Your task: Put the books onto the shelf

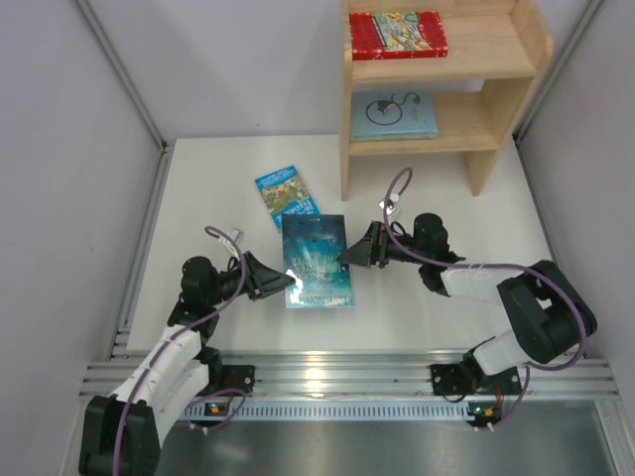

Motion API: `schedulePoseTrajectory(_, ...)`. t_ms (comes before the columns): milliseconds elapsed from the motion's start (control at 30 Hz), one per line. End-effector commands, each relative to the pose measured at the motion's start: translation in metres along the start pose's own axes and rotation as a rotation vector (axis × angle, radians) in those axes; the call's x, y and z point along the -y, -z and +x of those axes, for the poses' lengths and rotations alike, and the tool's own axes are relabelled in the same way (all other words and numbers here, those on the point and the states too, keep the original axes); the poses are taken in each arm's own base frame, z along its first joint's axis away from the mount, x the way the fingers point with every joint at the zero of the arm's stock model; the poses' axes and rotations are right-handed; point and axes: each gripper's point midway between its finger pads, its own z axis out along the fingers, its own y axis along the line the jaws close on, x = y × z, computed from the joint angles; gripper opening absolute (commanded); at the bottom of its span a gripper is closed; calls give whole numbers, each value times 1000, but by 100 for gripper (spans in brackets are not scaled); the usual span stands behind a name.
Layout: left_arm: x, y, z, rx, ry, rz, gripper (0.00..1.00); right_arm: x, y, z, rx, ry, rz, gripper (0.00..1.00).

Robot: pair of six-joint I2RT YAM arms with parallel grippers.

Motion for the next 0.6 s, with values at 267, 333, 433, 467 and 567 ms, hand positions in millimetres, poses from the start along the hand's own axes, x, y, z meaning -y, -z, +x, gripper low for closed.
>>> schedulePoseTrajectory(267,65,-4,-28,74,-214,192,0,-39,-1,-15,111,-37,-299,79)
schedulePoseTrajectory(333,65,-4,-28,76,-217,192,0,-41,-1,-15,113,-31,-306,71)
schedulePoseTrajectory(433,61,-6,-27,61,-209,185,0,-44,1,-16,118,-18,-311,61)
schedulePoseTrajectory(467,59,-6,-26,60,-200,183,0,-45,1,-16,115,-22,-314,60)
schedulePoseTrajectory(567,61,-7,-26,66,-207,195,0,-47,2,-16,115,-31,-318,59)
